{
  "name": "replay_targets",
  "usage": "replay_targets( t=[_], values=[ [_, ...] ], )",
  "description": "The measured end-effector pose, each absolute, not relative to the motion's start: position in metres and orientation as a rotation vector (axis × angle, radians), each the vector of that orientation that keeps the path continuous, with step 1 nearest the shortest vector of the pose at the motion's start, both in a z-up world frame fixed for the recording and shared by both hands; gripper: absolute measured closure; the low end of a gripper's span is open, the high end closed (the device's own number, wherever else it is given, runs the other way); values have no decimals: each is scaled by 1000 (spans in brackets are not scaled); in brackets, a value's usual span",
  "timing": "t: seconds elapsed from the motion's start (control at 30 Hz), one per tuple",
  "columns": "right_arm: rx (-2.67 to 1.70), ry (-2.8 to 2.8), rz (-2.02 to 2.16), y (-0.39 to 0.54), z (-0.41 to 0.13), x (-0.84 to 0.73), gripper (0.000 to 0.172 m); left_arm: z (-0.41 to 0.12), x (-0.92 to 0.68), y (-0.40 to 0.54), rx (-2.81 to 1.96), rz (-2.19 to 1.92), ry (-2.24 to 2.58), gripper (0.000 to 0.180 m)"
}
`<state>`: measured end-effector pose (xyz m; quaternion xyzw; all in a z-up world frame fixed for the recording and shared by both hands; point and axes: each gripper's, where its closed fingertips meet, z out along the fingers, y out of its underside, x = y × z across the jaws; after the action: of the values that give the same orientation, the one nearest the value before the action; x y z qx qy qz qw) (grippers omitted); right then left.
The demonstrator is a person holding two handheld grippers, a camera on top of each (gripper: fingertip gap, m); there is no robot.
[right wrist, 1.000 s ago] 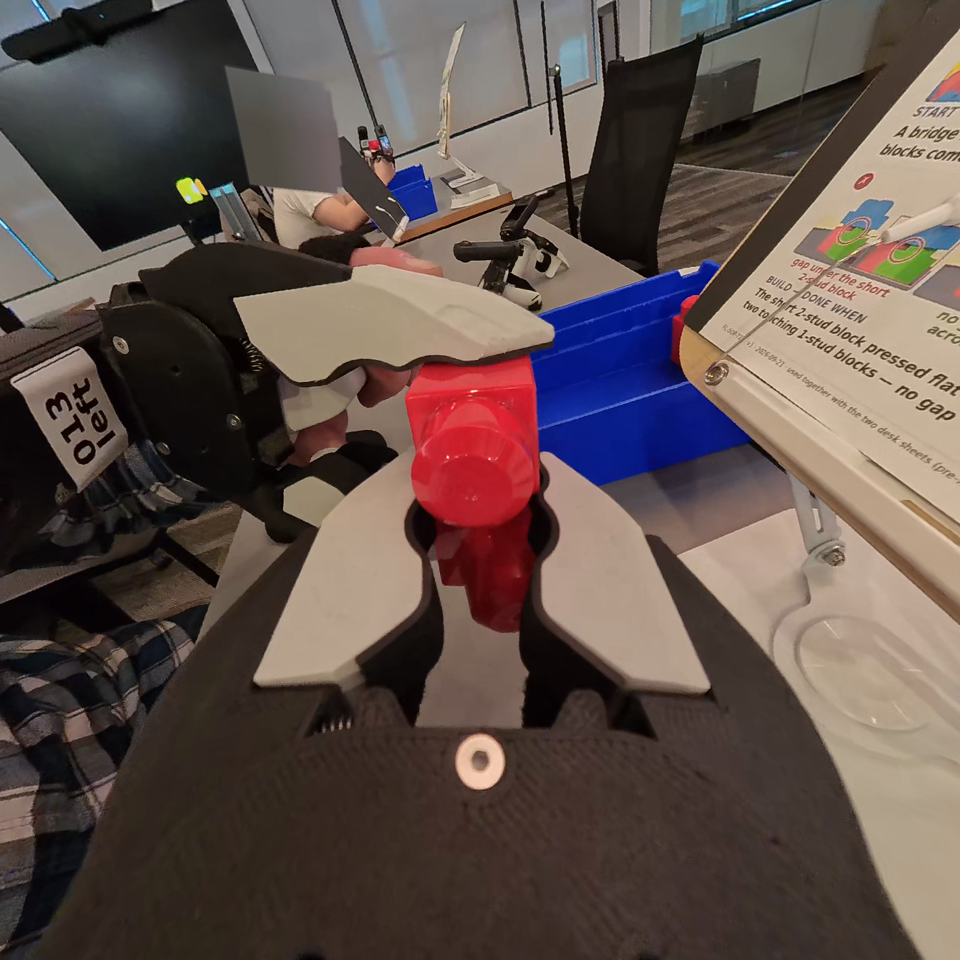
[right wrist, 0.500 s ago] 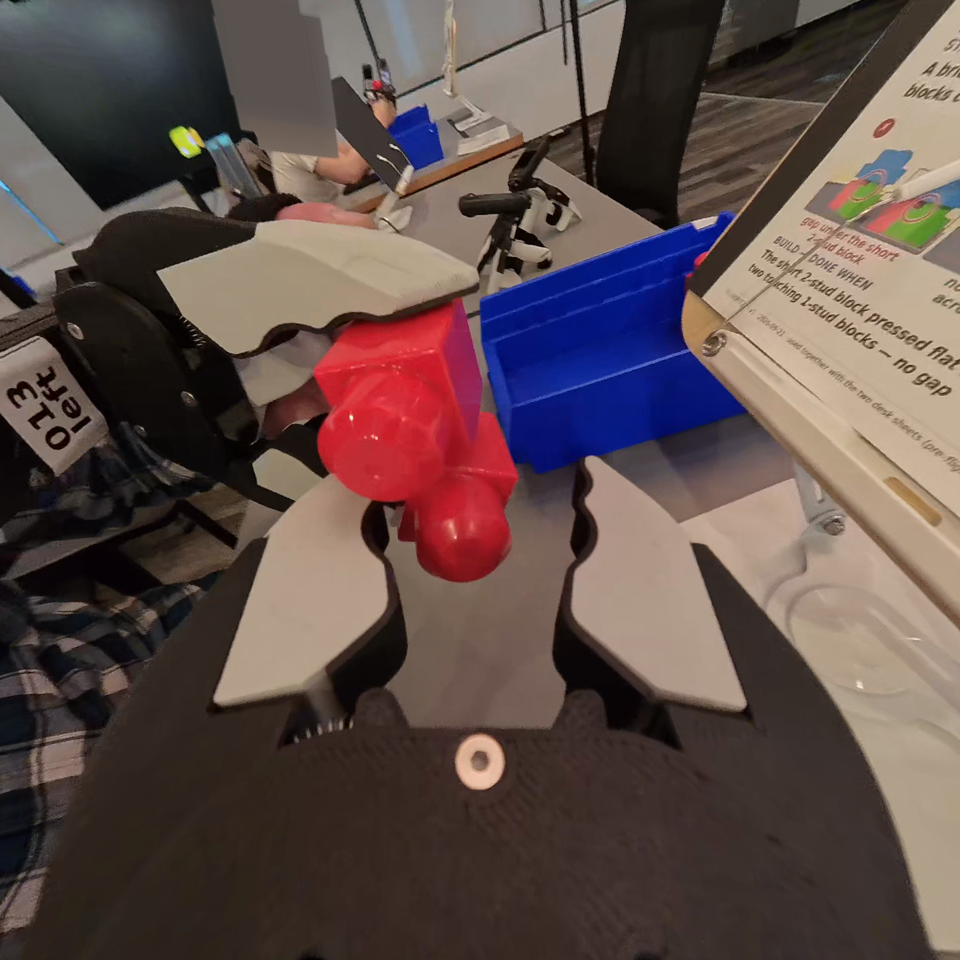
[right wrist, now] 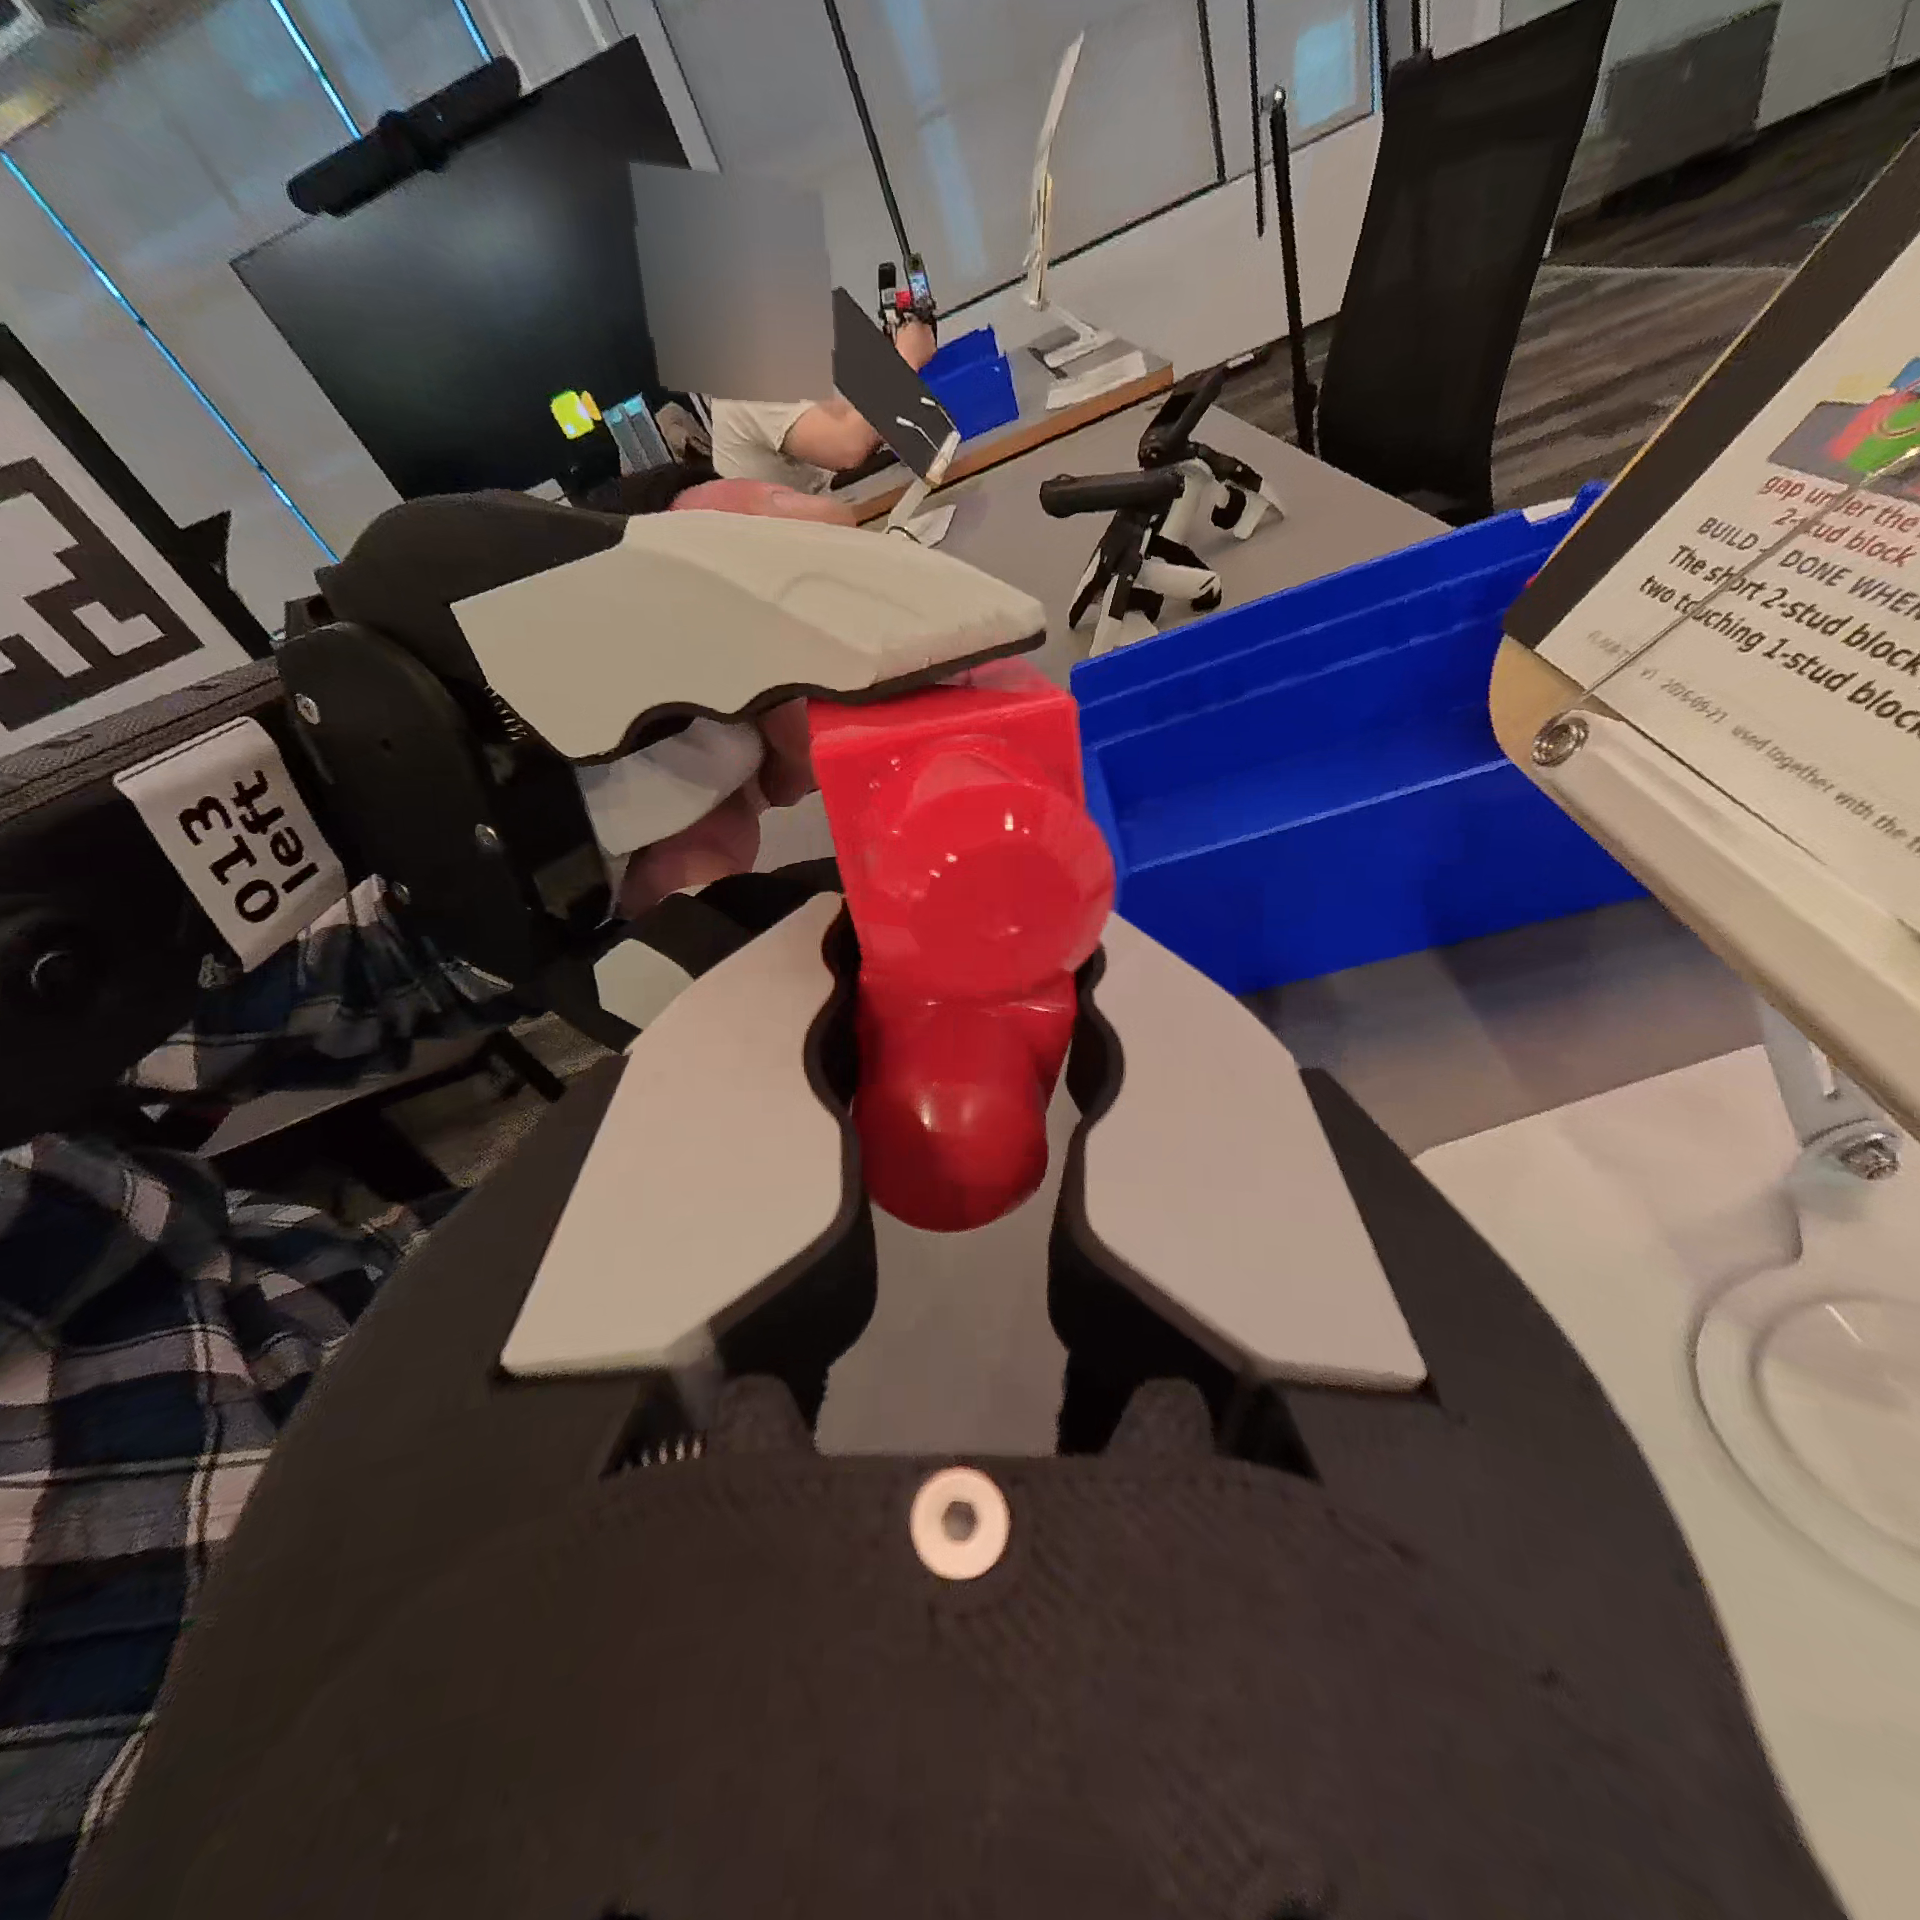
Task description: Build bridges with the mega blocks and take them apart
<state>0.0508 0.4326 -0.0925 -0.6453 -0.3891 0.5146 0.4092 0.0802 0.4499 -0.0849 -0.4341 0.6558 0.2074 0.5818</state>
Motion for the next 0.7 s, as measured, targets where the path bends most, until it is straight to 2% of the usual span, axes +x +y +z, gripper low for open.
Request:
replay_targets(
  t=[0.37, 0.57, 0.7],
  values=[
    [-1602, -978, 1331, 432, -91, 51, 134, -85, 83, 449, -962, 483, 1560, 104],
    [-1519, -896, 1584, 428, -76, 55, 131, -89, 87, 441, -932, 454, 1597, 105],
    [-1544, -945, 1559, 427, -83, 56, 132, -95, 89, 441, -954, 432, 1599, 104]
  ],
)
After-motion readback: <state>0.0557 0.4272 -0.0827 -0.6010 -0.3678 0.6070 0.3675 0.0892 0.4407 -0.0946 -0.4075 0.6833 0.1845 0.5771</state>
